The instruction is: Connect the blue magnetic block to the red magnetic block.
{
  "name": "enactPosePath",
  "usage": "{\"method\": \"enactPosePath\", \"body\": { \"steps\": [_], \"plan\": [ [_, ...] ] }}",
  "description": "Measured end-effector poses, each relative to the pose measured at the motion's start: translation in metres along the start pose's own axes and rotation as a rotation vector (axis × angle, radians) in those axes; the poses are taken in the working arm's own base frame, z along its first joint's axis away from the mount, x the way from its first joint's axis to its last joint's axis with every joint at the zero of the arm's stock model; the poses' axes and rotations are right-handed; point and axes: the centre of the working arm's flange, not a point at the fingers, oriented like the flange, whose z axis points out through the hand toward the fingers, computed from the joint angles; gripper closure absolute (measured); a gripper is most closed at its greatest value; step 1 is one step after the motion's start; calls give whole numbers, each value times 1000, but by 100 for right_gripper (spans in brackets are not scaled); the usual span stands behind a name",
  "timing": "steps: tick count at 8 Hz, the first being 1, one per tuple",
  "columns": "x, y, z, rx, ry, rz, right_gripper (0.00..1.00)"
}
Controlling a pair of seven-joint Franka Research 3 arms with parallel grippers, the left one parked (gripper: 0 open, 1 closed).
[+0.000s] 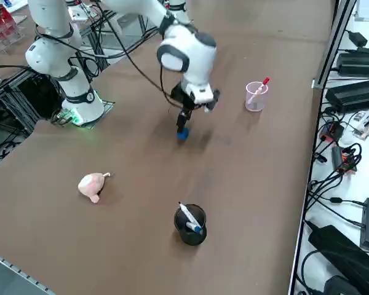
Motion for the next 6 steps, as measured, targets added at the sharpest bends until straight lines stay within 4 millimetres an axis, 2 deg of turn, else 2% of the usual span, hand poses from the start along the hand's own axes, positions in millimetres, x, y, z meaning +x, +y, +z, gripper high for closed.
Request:
{"method": "enactPosePath", "body": {
  "steps": [1, 2, 3, 6],
  "plan": [
    [-6, -20, -37, -8, 27, -58, 0],
    [-16, -50, -63, -20, 56, -129, 0],
    [-26, -86, -77, -34, 73, -207, 0],
    [-56, -194, -73, -82, 80, -435, 0]
  ]
}}
